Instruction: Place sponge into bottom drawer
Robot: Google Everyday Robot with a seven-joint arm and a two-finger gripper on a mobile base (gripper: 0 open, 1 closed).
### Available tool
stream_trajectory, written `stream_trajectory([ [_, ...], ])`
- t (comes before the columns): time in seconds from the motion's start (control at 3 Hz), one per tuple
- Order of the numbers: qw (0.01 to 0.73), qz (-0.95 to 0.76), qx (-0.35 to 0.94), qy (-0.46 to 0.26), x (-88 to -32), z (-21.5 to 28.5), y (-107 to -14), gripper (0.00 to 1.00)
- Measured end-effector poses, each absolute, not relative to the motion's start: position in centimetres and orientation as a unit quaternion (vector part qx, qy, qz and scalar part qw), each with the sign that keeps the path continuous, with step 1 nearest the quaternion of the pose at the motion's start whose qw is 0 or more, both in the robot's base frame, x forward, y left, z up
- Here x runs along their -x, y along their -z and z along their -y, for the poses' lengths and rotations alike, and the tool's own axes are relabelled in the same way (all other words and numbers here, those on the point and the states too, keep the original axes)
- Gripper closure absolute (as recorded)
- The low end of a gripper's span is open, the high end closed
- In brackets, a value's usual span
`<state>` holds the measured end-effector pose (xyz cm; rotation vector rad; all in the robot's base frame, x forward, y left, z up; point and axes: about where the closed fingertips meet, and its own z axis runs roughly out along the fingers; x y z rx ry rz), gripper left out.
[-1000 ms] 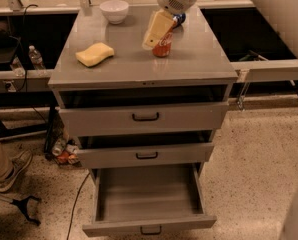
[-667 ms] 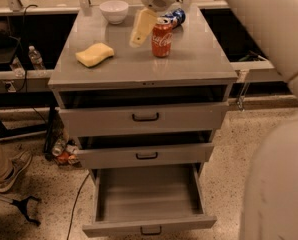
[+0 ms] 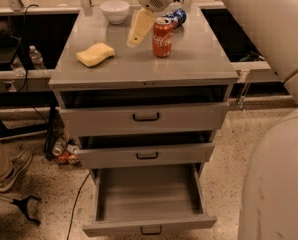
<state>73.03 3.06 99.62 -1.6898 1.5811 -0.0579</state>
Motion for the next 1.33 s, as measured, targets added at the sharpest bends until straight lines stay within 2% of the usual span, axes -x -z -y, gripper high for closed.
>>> stream_trajectory([
  [0.67, 0.39, -0.603, 0.695, -0.043, -75.4, -9.8, -96.2, 0.0],
  [1.33, 0.334, -0.605, 0.721, -0.057, -77.9, -15.9, -92.2, 0.0],
])
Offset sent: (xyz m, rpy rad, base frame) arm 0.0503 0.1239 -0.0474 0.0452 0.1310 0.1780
